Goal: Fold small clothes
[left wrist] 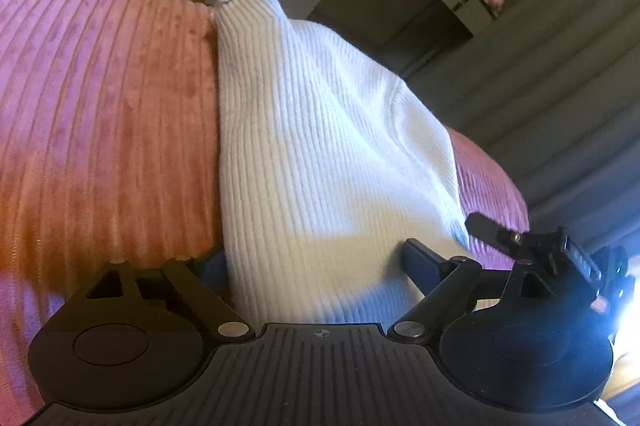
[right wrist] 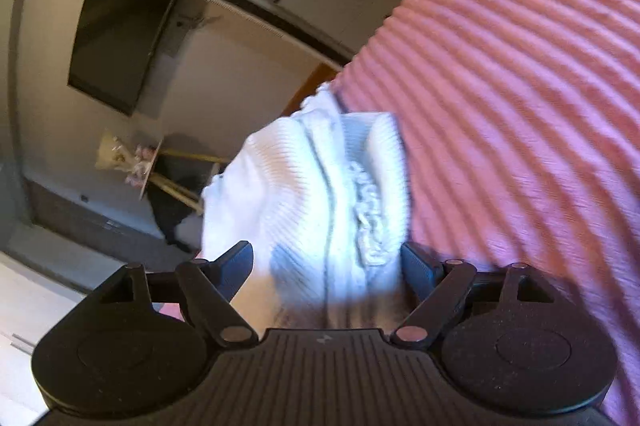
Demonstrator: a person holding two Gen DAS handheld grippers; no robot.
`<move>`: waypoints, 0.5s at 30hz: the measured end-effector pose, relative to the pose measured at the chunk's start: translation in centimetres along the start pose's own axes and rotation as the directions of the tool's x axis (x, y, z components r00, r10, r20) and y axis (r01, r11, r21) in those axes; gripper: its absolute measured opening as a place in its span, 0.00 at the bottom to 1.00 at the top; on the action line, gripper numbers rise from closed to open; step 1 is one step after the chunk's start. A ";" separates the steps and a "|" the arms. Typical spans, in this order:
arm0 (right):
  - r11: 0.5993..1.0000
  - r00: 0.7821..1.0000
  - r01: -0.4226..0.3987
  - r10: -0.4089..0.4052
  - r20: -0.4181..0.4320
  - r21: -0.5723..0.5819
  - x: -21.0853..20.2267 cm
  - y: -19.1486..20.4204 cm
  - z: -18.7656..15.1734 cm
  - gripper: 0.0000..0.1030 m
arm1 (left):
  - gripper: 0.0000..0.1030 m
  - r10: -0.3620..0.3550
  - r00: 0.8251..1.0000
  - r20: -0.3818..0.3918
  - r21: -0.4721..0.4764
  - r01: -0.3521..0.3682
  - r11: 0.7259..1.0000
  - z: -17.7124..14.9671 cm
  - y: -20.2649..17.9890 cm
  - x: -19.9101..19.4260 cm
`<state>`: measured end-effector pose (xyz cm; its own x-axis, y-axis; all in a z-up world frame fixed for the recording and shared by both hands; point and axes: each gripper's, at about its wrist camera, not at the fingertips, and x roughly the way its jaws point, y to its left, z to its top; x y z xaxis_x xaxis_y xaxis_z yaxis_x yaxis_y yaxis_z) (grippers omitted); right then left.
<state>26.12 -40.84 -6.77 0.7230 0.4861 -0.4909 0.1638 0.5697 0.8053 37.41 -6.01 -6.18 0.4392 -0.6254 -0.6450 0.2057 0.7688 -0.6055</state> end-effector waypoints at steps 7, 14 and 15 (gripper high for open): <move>0.993 0.999 0.054 -0.054 0.004 -0.105 1.8 2.4 -0.3 0.45 | 0.47 -0.010 1.000 0.009 -0.067 0.011 0.998 0.6 0.7 -0.3; 0.961 0.997 0.060 -0.046 0.059 -0.271 -0.3 9.1 -2.7 0.40 | 0.42 0.033 0.996 0.078 0.071 -0.039 0.997 0.3 -2.7 -5.1; 0.958 0.998 0.046 -0.031 0.056 -0.283 -0.6 10.1 -3.1 0.40 | 0.42 0.038 0.995 0.091 0.092 -0.046 0.995 0.2 -3.1 -6.5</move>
<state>25.26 -33.35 0.61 0.7539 0.4302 -0.4966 0.0004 0.7555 0.6551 34.13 -4.29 -0.06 0.5246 -0.5813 -0.6220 0.2648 0.8058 -0.5298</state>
